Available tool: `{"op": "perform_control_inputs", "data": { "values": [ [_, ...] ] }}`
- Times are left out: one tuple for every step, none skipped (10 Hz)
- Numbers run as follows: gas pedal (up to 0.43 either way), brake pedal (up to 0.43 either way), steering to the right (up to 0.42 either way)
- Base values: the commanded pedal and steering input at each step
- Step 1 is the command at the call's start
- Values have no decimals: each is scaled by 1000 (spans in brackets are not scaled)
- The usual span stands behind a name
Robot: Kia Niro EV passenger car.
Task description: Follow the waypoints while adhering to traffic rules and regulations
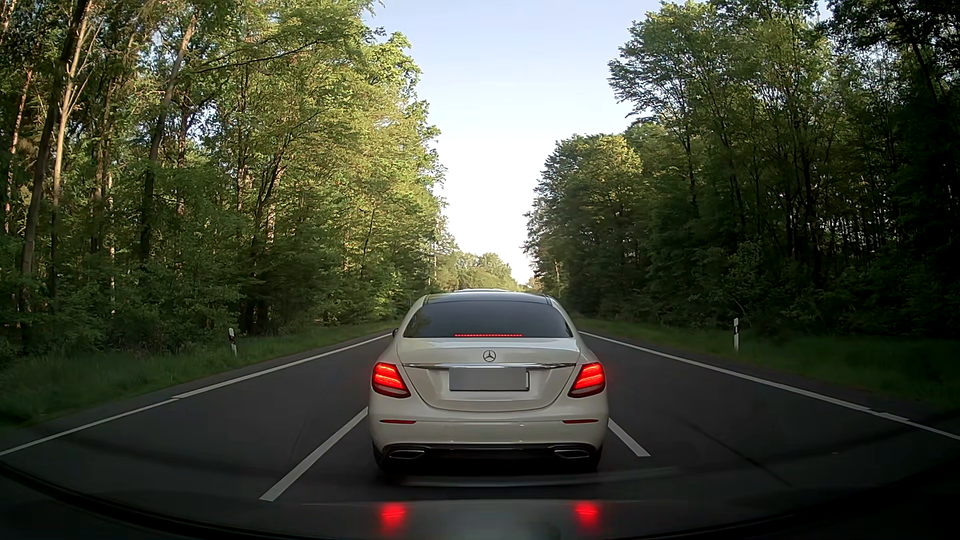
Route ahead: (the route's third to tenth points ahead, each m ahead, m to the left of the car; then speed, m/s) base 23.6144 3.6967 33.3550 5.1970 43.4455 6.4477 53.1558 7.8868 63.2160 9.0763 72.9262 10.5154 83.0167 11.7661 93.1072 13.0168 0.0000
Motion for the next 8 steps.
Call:
{"op": "perform_control_inputs", "data": {
  "values": [
    [0,384,-2],
    [0,384,-2],
    [0,384,-2],
    [0,384,-2],
    [0,384,-2],
    [0,384,-2],
    [0,384,-2],
    [0,390,-2]
  ]
}}
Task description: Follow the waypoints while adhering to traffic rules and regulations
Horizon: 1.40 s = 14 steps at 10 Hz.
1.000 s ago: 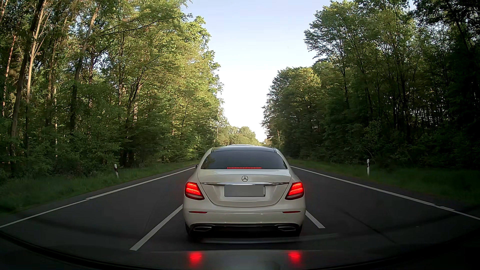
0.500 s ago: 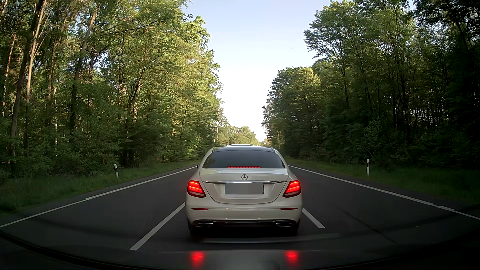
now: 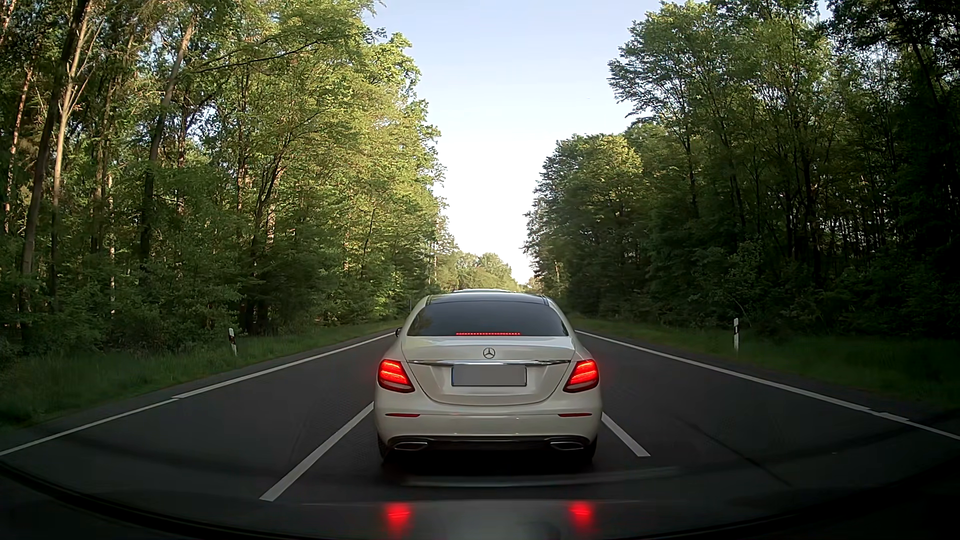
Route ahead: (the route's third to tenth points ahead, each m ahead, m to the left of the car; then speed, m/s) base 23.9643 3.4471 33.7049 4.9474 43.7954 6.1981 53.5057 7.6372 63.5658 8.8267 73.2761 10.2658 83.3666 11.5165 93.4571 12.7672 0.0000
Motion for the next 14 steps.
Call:
{"op": "perform_control_inputs", "data": {
  "values": [
    [0,384,-2],
    [0,384,-2],
    [0,384,-2],
    [0,384,-2],
    [0,384,-2],
    [0,384,-2],
    [0,390,-2],
    [0,390,-2],
    [0,390,-2],
    [0,384,-2],
    [0,384,-2],
    [0,390,-2],
    [0,384,-2],
    [0,384,-2]
  ]
}}
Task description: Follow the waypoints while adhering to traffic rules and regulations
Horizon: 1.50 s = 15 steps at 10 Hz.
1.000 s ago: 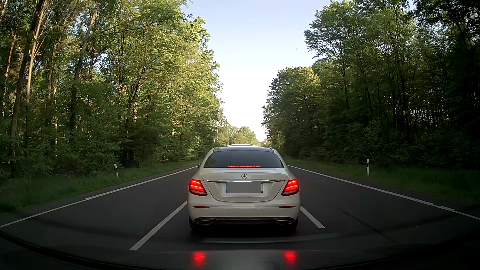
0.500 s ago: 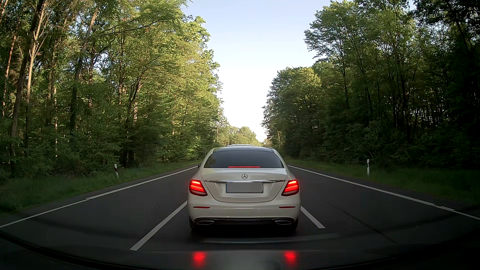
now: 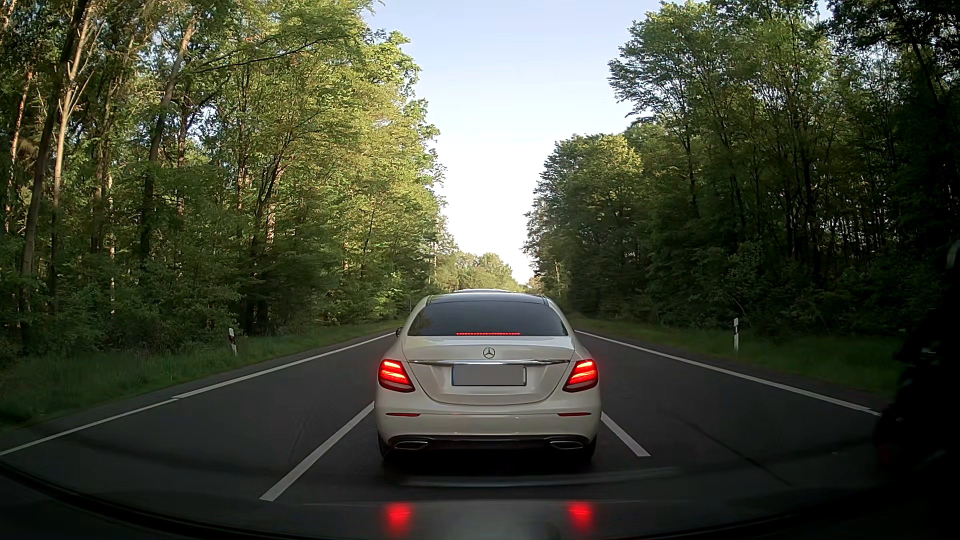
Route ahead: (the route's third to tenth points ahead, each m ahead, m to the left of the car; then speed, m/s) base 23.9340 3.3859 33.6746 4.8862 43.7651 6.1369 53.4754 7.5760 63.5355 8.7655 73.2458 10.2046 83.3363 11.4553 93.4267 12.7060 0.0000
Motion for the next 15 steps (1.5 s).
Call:
{"op": "perform_control_inputs", "data": {
  "values": [
    [0,384,-2],
    [0,390,-2],
    [0,390,-2],
    [0,390,-2],
    [0,390,-2],
    [0,390,-2],
    [0,390,-2],
    [0,390,-2],
    [0,384,-2],
    [0,390,-2],
    [0,390,-2],
    [0,390,-2],
    [0,390,-2],
    [0,390,-2],
    [0,390,-2]
  ]
}}
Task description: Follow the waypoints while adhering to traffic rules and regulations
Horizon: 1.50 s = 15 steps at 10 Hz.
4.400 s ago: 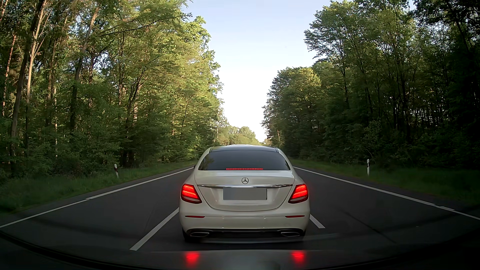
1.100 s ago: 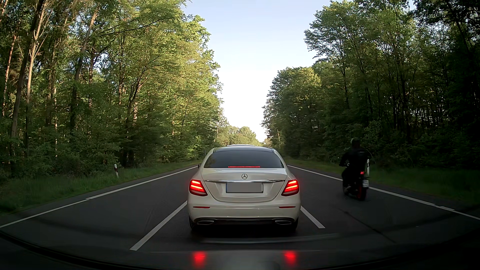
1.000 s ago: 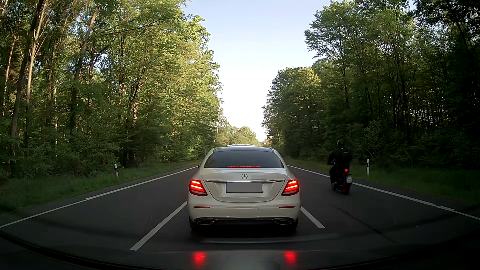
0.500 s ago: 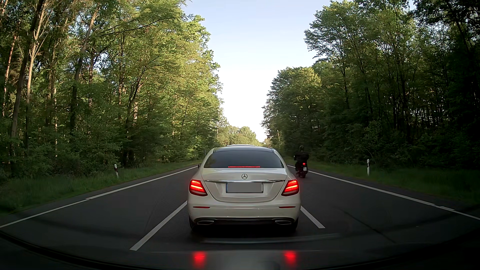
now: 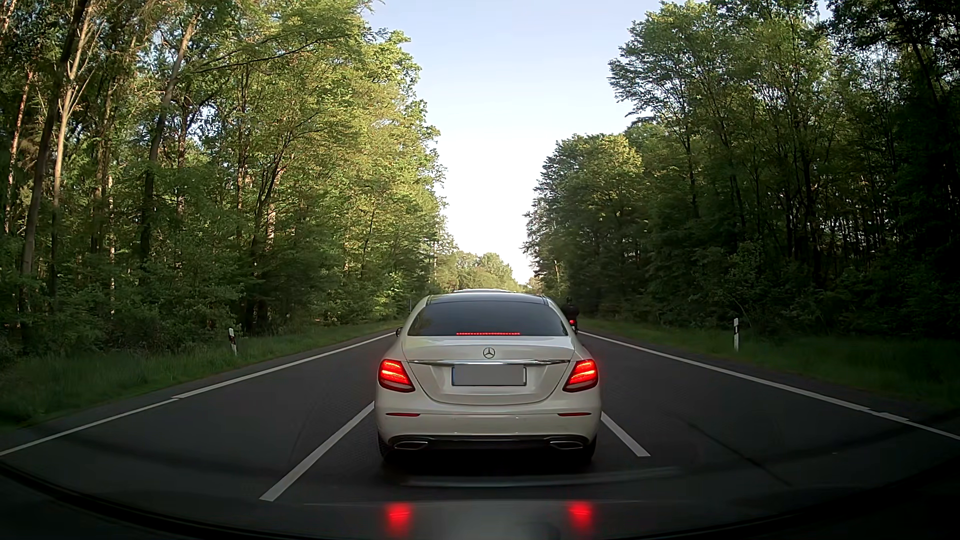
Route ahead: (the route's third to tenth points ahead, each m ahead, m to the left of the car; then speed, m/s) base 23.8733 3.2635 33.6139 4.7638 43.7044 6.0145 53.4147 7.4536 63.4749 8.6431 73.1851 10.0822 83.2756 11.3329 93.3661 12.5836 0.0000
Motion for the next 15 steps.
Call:
{"op": "perform_control_inputs", "data": {
  "values": [
    [0,390,-2],
    [0,390,-2],
    [0,390,-2],
    [0,390,-2],
    [0,390,-2],
    [0,390,-2],
    [0,390,-2],
    [0,390,-2],
    [0,390,-2],
    [0,390,-2],
    [0,390,-2],
    [0,390,-2],
    [0,390,-2],
    [0,390,-2],
    [0,390,-2]
  ]
}}
